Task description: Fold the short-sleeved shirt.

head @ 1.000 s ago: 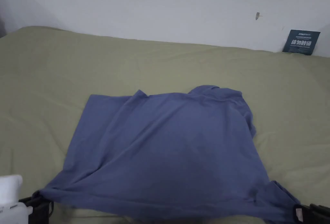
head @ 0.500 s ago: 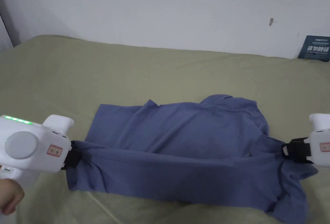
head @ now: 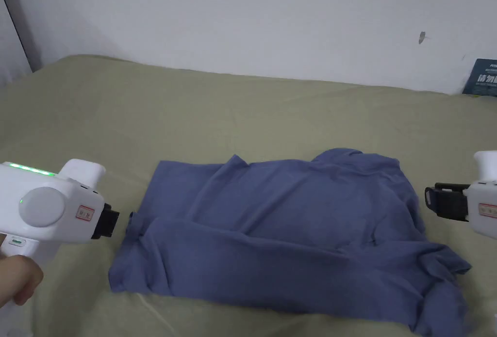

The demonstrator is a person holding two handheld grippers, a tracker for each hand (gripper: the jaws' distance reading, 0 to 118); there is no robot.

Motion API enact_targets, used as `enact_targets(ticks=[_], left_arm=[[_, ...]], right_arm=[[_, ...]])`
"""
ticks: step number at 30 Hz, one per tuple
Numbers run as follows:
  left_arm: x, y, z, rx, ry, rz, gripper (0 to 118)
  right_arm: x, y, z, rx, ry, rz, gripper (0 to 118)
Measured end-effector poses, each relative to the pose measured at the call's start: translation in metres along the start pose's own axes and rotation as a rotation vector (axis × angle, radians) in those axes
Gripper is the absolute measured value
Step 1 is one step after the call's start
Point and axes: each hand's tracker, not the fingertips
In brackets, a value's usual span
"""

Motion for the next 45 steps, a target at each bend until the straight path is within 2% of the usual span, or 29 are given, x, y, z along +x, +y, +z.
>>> enact_targets(ticks=[4,5,6,7,8,10,13,17,20,24,29,30,32,33,35,37,38,43,44,45], left_arm=[[0.030,-0.010,0.051,0.187,-0.072,0.045,21],[0.042,-0.016,0.065,0.232,-0.099,0.077,21],[0.054,-0.022,0.076,0.268,-0.107,0.113,21],[0.067,-0.032,0.088,0.303,-0.125,0.137,21],[0.076,-0.042,0.093,0.339,-0.148,0.153,19],[0.101,-0.067,0.110,0.386,-0.142,0.182,0],[0.135,-0.116,0.128,0.398,-0.092,0.176,0],[0.159,-0.180,0.124,0.270,-0.108,0.193,0],[0.166,-0.209,0.111,0.165,-0.108,0.171,0],[0.157,-0.210,0.104,0.148,-0.120,0.211,0],[0.113,-0.164,0.077,0.199,-0.056,0.277,0],[0.100,-0.152,0.066,0.192,-0.041,0.280,6],[0.076,-0.133,0.042,0.164,-0.011,0.328,27],[0.065,-0.125,0.029,0.108,-0.025,0.337,41],[0.047,-0.110,0.005,0.061,-0.030,0.343,76],[0.042,-0.100,-0.011,0.072,-0.036,0.345,77],[0.040,-0.093,-0.022,0.048,-0.091,0.330,77],[0.049,-0.077,-0.079,-0.082,-0.065,0.251,77],[0.050,-0.081,-0.080,-0.056,-0.060,0.258,75],[0.052,-0.080,-0.076,-0.027,-0.052,0.260,62]], right_arm=[[-0.025,-0.006,0.063,0.096,0.041,-0.048,66],[-0.034,-0.011,0.079,0.114,0.063,-0.068,59],[-0.044,-0.019,0.095,0.123,0.080,-0.082,45],[-0.055,-0.028,0.110,0.114,0.079,-0.087,19],[-0.066,-0.039,0.124,0.117,0.077,-0.092,1],[-0.083,-0.061,0.140,0.100,0.053,-0.099,1],[-0.114,-0.104,0.163,0.004,-0.035,-0.086,1],[-0.143,-0.173,0.185,-0.033,0.035,-0.135,1],[-0.154,-0.200,0.182,-0.144,0.079,-0.140,1],[-0.153,-0.199,0.181,-0.144,0.086,-0.143,1],[-0.129,-0.170,0.179,-0.078,0.077,-0.170,1],[-0.122,-0.166,0.179,-0.068,0.074,-0.174,1],[-0.109,-0.160,0.179,-0.050,0.060,-0.190,1],[-0.103,-0.157,0.179,-0.049,0.062,-0.193,1],[-0.090,-0.154,0.177,-0.057,0.071,-0.204,1],[-0.081,-0.153,0.175,-0.066,0.072,-0.213,1],[-0.077,-0.154,0.173,-0.070,0.069,-0.215,1],[-0.060,-0.156,0.158,-0.106,0.058,-0.265,1],[-0.055,-0.157,0.154,-0.109,0.058,-0.275,1],[-0.050,-0.158,0.148,-0.109,0.054,-0.281,1]])
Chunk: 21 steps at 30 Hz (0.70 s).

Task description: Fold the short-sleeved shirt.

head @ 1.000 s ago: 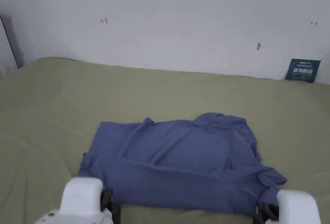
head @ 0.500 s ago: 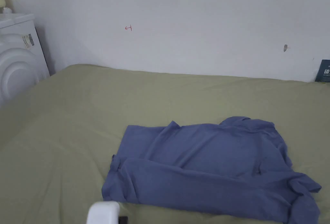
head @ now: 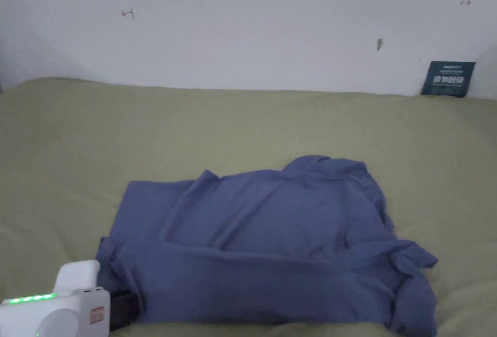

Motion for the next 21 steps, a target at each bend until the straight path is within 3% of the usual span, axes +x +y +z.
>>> enact_targets(ticks=[1,2,3,5,12,14,15,16,17,19,21], left_arm=[[0.000,0.002,0.008,0.047,-0.006,0.015,29],[-0.002,0.004,0.012,0.066,-0.007,0.027,7],[-0.006,0.002,0.016,0.076,-0.021,0.053,7],[-0.013,0.006,0.020,0.091,-0.067,0.087,7],[-0.018,0.008,0.021,0.080,-0.077,0.083,7],[-0.016,0.009,0.021,0.075,-0.075,0.084,7],[-0.019,0.008,0.018,0.070,-0.075,0.086,7],[-0.019,0.007,0.018,0.069,-0.079,0.085,7],[-0.018,0.007,0.019,0.072,-0.077,0.084,7],[-0.020,0.007,0.017,0.071,-0.083,0.085,7],[-0.019,0.009,0.019,0.079,-0.087,0.072,7]], right_arm=[[0.007,0.001,-0.007,0.006,-0.001,-0.010,2],[0.016,0.003,-0.019,0.006,0.003,-0.017,8],[0.025,0.006,-0.031,-0.008,0.003,-0.032,26],[0.038,0.012,-0.062,-0.080,-0.028,-0.030,76],[0.053,0.013,-0.126,-0.082,0.016,-0.051,73],[0.058,0.015,-0.140,-0.068,0.047,-0.104,72],[0.059,0.017,-0.144,-0.103,0.036,-0.131,67],[0.059,0.020,-0.148,-0.123,0.033,-0.152,53],[0.062,0.022,-0.146,-0.106,0.038,-0.152,8],[0.067,0.022,-0.141,-0.076,0.112,-0.199,6],[0.071,0.026,-0.137,-0.091,0.124,-0.205,6]])
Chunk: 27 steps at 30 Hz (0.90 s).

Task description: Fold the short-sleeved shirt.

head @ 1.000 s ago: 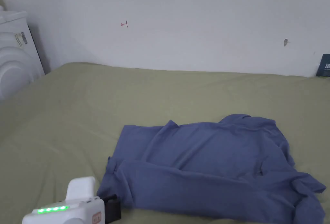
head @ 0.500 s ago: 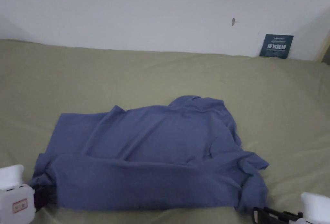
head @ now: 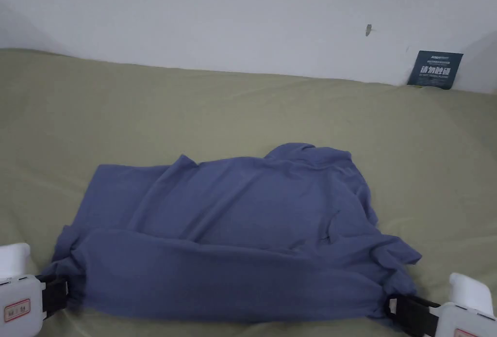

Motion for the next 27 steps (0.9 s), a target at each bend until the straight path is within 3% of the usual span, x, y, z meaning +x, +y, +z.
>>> enact_targets(ticks=[3,7,14,22,27], left_arm=[[-0.001,0.003,0.004,0.003,-0.009,-0.011,7],[-0.002,0.008,0.020,0.032,-0.031,-0.030,7],[-0.010,0.015,0.055,0.062,-0.092,-0.002,7],[-0.018,-0.006,0.089,0.043,-0.100,-0.044,7],[-0.024,-0.036,0.110,0.001,-0.091,-0.040,7]], right_arm=[[0.001,0.006,0.012,0.005,0.019,-0.013,6],[-0.012,0.011,0.032,0.023,0.015,0.106,5],[-0.017,0.019,0.067,0.011,0.087,0.067,6],[-0.014,0.010,0.107,-0.020,0.061,0.116,6],[-0.010,-0.010,0.131,-0.067,0.066,0.061,6]])
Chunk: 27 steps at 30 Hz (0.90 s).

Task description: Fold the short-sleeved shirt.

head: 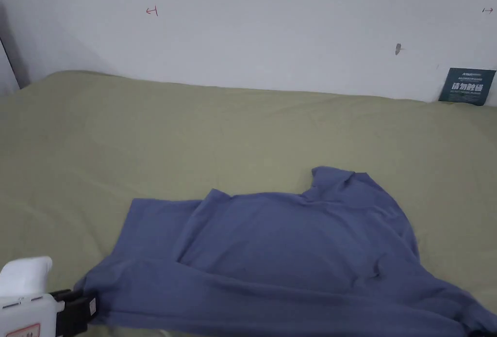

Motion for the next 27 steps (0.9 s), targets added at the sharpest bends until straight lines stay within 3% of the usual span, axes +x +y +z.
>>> enact_targets(ticks=[7,10,16,18,20,21,22,23,24,27], left_arm=[[-0.008,-0.050,0.034,-0.088,-0.001,0.032,7],[-0.019,-0.072,0.043,-0.120,-0.015,0.080,7],[-0.033,-0.099,0.046,-0.160,-0.036,0.117,7],[-0.033,-0.099,0.045,-0.166,-0.049,0.130,17],[-0.038,-0.098,0.047,-0.172,-0.042,0.160,19],[-0.038,-0.097,0.052,-0.172,-0.030,0.157,23],[-0.039,-0.095,0.062,-0.163,-0.019,0.152,33],[-0.036,-0.092,0.075,-0.132,0.001,0.134,49],[-0.033,-0.088,0.087,-0.091,0.008,0.104,56],[-0.007,-0.066,0.125,0.025,0.069,0.009,57]], right_arm=[[-0.001,-0.041,0.026,-0.117,-0.042,-0.025,6],[0.013,-0.056,0.027,-0.183,-0.053,-0.109,6],[0.035,-0.071,0.022,-0.253,-0.042,-0.200,6],[0.036,-0.070,0.024,-0.256,-0.016,-0.246,9],[0.032,-0.066,0.037,-0.238,-0.013,-0.247,10],[0.028,-0.064,0.047,-0.226,-0.014,-0.234,15],[0.023,-0.060,0.060,-0.214,-0.026,-0.219,30],[0.018,-0.056,0.073,-0.194,-0.041,-0.204,60],[0.014,-0.053,0.087,-0.168,-0.065,-0.182,75],[-0.020,-0.039,0.124,-0.029,-0.187,-0.055,74]])
